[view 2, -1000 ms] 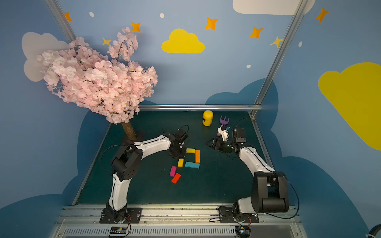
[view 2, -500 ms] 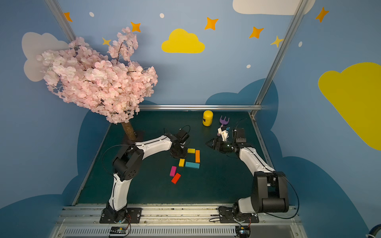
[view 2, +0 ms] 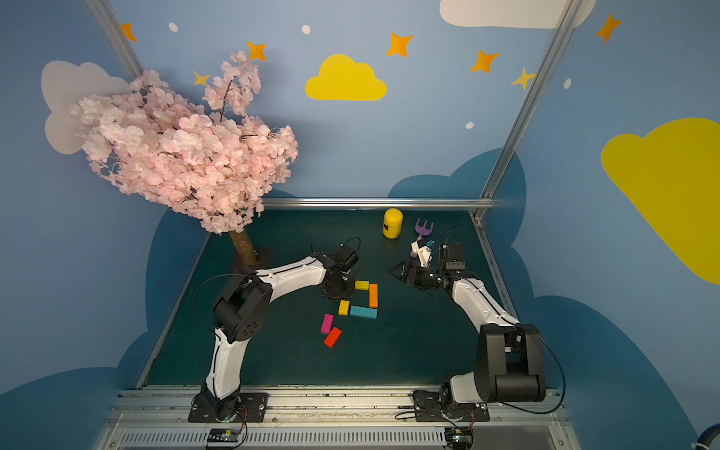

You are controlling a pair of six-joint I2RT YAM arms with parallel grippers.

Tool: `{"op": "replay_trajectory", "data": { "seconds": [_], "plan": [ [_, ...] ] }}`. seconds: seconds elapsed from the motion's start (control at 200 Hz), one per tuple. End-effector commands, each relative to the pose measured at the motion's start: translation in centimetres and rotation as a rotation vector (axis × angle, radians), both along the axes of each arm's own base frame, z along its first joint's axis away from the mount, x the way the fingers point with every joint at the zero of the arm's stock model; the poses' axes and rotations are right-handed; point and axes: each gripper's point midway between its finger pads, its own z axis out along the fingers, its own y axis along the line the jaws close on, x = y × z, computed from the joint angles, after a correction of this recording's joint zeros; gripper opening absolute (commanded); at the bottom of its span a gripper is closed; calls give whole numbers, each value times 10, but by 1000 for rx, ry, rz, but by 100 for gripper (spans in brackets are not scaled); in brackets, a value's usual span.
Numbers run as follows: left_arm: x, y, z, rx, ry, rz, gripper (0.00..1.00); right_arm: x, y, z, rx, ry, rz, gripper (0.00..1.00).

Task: Assemble the letter p with building blocks
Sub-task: Assemble the building block at the center of the board, then move the building block to the center of the board, then assemble the building block at the center of the board.

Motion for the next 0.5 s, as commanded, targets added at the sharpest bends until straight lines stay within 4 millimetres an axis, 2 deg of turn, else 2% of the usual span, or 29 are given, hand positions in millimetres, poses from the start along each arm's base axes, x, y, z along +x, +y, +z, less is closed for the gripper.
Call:
{"op": "replay_trajectory", "data": {
  "seconds": [0.0, 0.07, 0.16, 0.29, 0.496],
  "plan": [
    [-2, 5, -15, 33, 13, 6, 51, -1, 1, -1, 12, -4, 10, 85],
    [0, 7, -9, 38, -13, 8, 61, -2, 1, -2, 12, 0, 12, 84],
    [3, 9, 2, 31, -49, 12, 66, -2, 2, -3, 14, 3, 14, 84],
    [7, 17, 22, 43, -109, 16, 68, -2, 4, -3, 18, 8, 19, 84],
    [20, 35, 70, 30, -272, 36, 71, -12, 16, -13, -3, 37, 45, 84]
  ]
}}
